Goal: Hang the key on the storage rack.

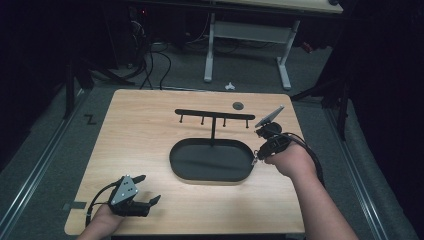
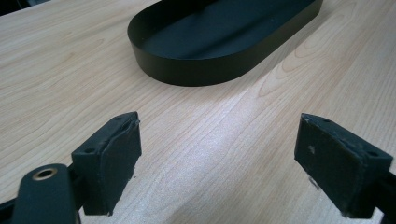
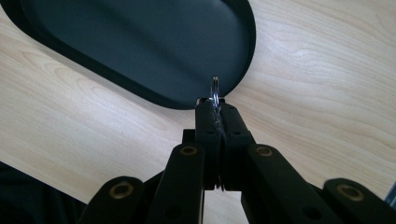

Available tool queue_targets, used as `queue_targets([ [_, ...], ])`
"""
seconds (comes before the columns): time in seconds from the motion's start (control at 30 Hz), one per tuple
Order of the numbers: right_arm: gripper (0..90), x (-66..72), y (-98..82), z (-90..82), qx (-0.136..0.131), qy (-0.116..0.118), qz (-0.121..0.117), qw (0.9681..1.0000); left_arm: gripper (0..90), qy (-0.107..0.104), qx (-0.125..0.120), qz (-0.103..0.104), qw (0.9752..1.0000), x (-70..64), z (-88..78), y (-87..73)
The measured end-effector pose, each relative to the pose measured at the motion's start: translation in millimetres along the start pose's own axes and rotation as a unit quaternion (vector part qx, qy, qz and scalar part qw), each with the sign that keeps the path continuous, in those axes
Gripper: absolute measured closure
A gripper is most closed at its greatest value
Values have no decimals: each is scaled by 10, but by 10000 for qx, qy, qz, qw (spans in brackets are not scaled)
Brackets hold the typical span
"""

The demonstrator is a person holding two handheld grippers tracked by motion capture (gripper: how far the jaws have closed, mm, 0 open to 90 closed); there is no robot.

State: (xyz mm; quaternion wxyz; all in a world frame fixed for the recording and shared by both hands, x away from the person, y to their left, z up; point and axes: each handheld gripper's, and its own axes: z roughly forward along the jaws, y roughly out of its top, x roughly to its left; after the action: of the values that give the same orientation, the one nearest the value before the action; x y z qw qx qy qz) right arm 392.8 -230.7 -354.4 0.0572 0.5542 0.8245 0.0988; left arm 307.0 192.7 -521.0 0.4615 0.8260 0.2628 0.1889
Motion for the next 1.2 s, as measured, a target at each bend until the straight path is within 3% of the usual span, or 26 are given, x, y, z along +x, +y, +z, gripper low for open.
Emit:
queue_targets([
  [1.2,883,145,462,-383,-412,34,-186,9990,152,9,-37,-17,10000,2,-4,-6],
])
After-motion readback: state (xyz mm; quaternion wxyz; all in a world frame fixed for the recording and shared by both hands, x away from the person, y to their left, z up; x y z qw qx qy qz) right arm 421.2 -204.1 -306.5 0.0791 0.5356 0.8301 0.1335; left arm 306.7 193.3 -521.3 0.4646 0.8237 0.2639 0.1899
